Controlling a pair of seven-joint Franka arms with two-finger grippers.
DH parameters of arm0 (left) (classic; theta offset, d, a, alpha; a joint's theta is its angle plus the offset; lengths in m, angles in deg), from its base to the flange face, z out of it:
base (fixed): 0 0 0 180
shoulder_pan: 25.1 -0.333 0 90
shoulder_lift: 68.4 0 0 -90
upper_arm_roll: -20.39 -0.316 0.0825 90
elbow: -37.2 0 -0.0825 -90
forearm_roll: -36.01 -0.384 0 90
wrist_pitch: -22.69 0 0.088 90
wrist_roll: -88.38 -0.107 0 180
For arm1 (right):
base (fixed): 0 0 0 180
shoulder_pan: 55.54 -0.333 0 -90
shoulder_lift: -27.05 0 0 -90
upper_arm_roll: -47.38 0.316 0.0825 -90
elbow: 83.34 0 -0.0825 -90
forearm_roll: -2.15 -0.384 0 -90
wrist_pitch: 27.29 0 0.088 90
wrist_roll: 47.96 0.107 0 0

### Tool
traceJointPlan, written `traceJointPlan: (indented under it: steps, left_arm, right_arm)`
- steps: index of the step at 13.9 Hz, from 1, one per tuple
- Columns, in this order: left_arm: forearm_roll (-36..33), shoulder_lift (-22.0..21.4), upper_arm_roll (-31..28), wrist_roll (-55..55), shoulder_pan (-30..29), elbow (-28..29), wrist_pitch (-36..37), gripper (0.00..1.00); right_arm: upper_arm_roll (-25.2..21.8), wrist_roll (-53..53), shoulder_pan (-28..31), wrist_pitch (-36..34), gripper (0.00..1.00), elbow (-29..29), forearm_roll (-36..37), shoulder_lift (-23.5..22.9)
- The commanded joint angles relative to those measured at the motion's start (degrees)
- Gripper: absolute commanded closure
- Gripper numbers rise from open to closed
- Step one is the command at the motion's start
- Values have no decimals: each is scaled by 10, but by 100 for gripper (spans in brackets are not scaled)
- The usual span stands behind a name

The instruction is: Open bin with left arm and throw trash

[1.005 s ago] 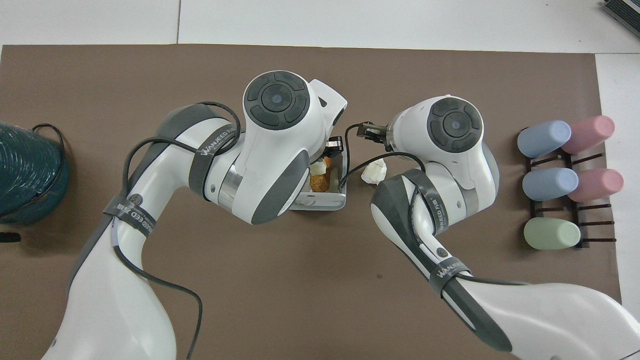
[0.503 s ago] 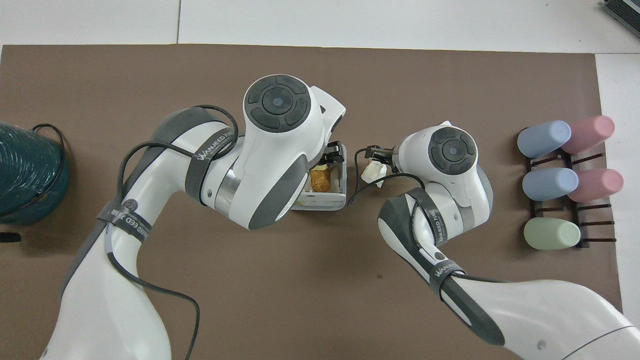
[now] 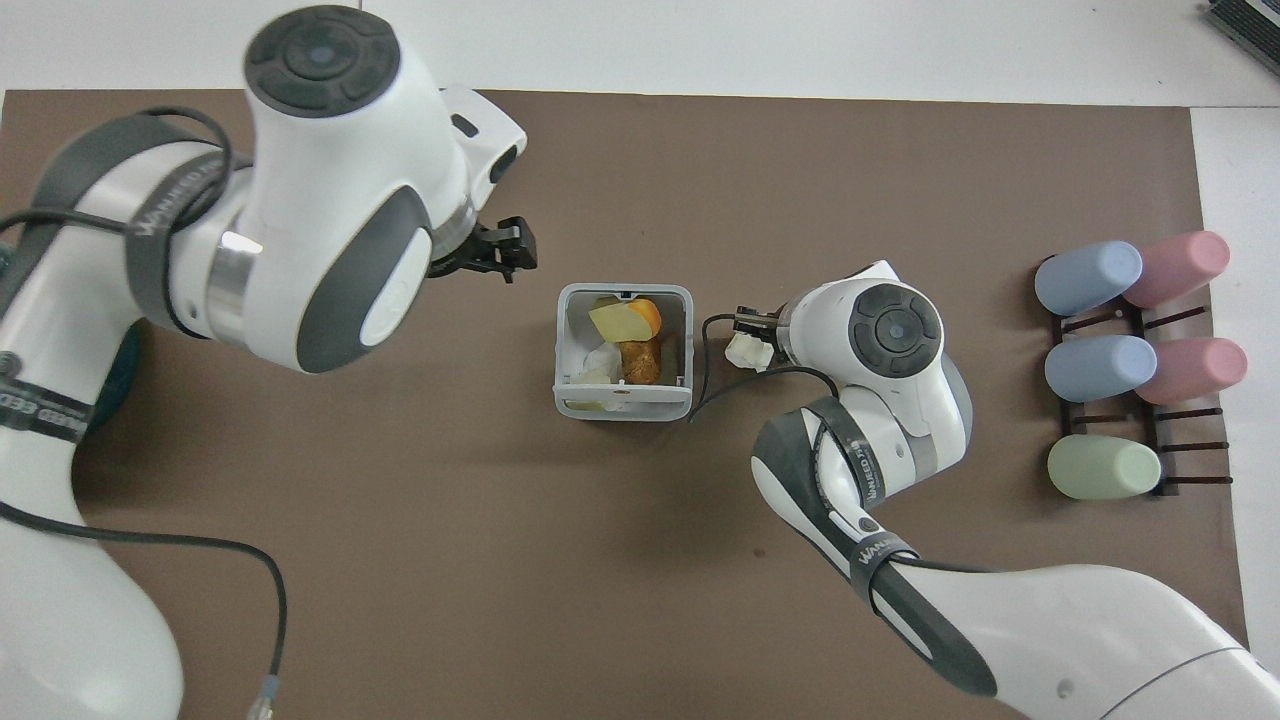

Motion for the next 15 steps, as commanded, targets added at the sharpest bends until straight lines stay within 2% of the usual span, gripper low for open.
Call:
traceJointPlan:
  steps: [1,5,7,10,15]
  left_arm:
    - [-35,0,3,-108,-55,-16,29,0]
    - [-36,-16,3,-234,-143,-16,31,0]
    - [-36,-30,4,-275,-174,-16,46,0]
    - [-30,-70,7,-279,-179,-13,58,0]
    - [-27,-122,14,-235,-169,51,52,0]
  right_arm:
    - [3,14,1,15,100,14,-8,10]
    - [2,35,2,12,100,-3,-10,17]
    - [2,39,3,-7,100,-33,-12,22]
    - [2,39,3,-63,100,-86,-45,34]
    - [6,58,-18,-92,100,-152,-104,27]
